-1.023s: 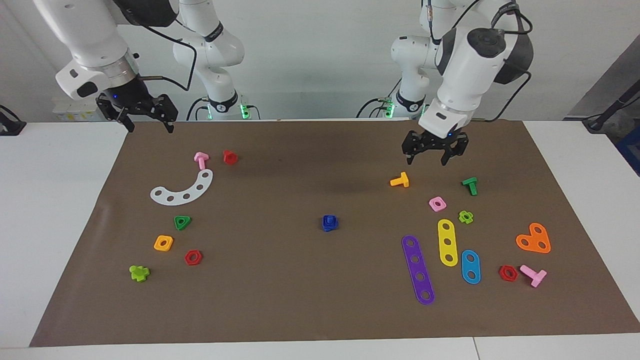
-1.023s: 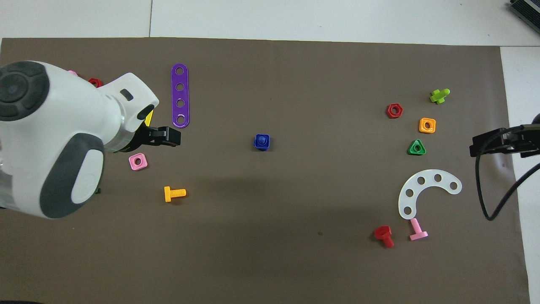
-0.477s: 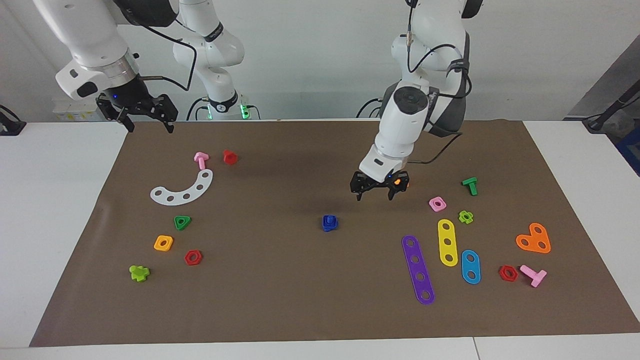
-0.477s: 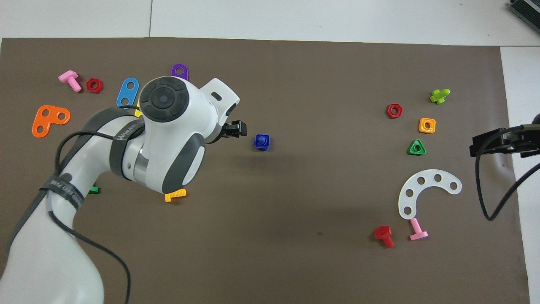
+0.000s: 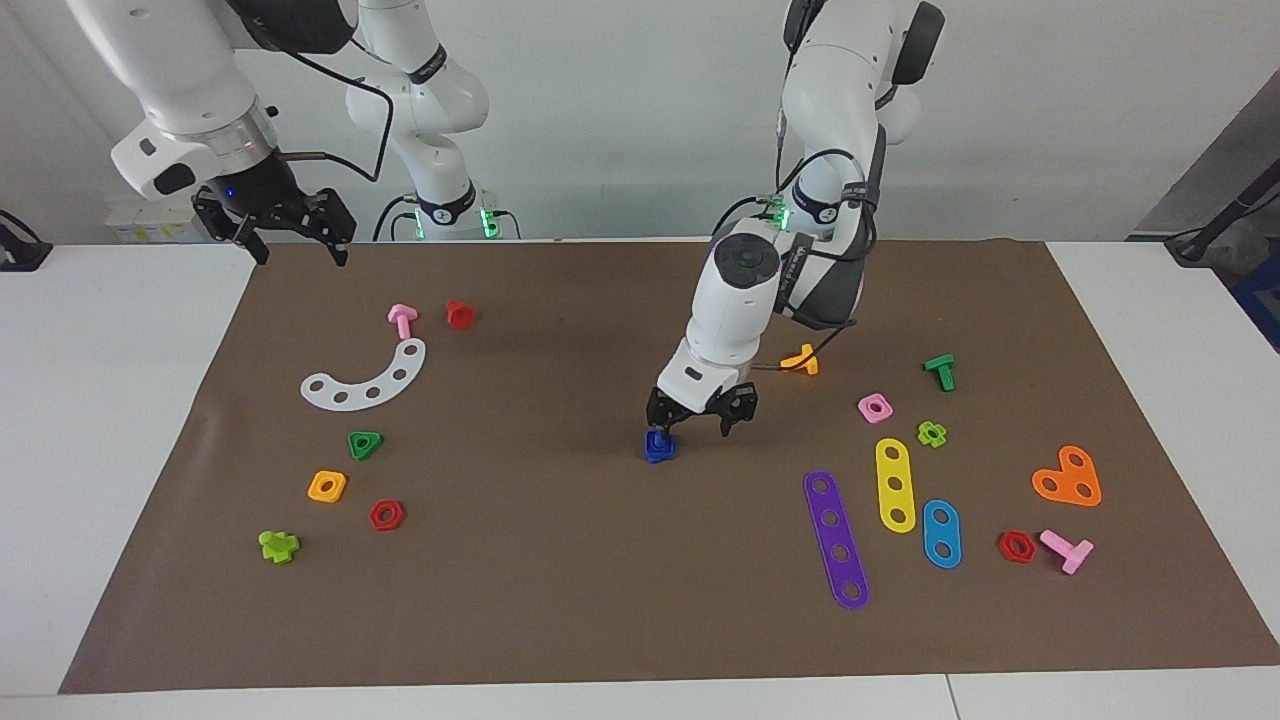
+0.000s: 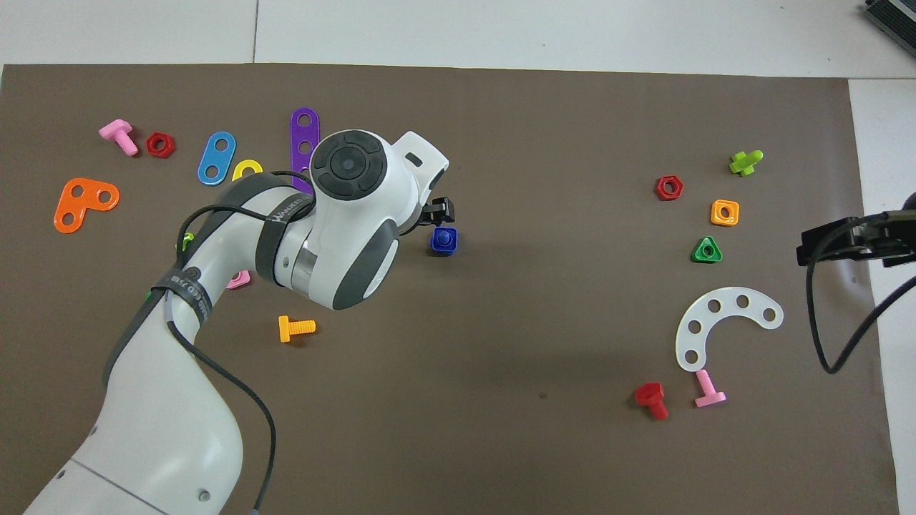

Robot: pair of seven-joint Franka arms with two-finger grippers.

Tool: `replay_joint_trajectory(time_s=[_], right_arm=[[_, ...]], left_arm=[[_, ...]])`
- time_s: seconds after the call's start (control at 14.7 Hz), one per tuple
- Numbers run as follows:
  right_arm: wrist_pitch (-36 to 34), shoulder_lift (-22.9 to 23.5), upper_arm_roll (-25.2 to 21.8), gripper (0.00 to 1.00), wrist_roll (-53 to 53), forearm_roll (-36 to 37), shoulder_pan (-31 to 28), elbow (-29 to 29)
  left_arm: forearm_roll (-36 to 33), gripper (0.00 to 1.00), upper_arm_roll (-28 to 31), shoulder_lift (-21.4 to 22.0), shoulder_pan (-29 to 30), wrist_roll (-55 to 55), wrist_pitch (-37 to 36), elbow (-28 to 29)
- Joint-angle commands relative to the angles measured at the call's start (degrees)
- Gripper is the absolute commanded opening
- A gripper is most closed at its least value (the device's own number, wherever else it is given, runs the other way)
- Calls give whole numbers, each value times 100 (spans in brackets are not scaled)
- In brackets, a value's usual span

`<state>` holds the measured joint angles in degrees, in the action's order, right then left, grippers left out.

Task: Unscrew and place screws in storage area
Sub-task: 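Grasp the blue nut with the left gripper and twist it off the bolt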

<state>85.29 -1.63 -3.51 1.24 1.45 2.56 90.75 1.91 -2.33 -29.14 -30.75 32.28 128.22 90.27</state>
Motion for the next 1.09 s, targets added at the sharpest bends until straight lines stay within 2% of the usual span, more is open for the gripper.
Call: replay_joint_trajectory(time_s=[0.0, 0.55, 1.02], right_arm=[[-65, -65, 9, 100, -27, -83, -36, 40], [-65, -65, 17, 100, -27, -83, -36, 40], [-65, -65, 17, 100, -18, -83, -36, 40]], left_arm=[[-111, 97, 101, -153, -212, 76, 237, -106], [-454, 91, 93, -250, -397, 33, 502, 202], [-595, 80, 84, -355, -485, 6, 511, 211]])
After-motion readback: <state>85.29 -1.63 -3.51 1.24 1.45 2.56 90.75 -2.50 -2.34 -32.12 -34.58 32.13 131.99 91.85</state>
